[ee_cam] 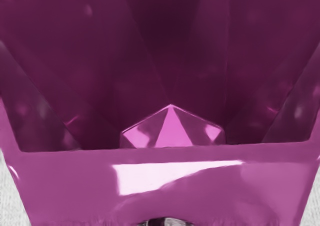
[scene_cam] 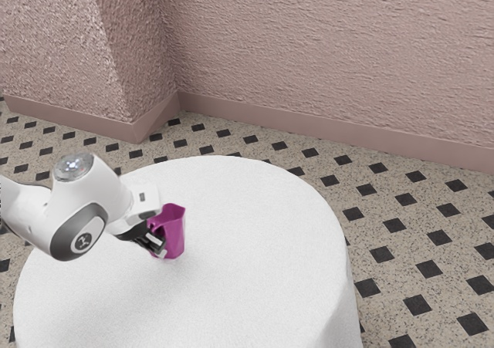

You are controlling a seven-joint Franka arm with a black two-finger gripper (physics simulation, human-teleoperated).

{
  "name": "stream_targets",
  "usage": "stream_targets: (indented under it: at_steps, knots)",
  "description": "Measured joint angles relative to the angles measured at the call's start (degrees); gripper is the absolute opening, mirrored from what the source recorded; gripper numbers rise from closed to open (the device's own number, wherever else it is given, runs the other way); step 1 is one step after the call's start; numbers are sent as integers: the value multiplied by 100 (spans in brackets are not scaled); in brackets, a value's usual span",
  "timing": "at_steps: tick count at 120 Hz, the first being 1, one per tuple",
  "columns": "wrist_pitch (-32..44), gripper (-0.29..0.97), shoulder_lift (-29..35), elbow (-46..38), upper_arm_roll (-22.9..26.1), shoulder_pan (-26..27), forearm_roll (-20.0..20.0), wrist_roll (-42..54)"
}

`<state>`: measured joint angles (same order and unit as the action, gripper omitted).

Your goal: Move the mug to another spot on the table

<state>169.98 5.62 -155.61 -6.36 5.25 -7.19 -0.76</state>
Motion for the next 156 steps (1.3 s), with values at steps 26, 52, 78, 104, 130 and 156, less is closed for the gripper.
stream_targets:
  at_steps: [26, 52, 78, 104, 130, 156]
  knots:
    - [919, -6, -363, -13, -68, -125, -369, 109]
    - [1628, -6, -594, -10, -78, -349, -575, 220]
    - [2399, -6, -867, -229, -291, -100, -652, 306]
    - [2839, -6, -803, -490, -288, -85, -664, 366]
    - [3006, -6, -514, -899, -161, -246, -662, 394]
    - [3067, -8, -497, -1066, -119, -302, -664, 419]
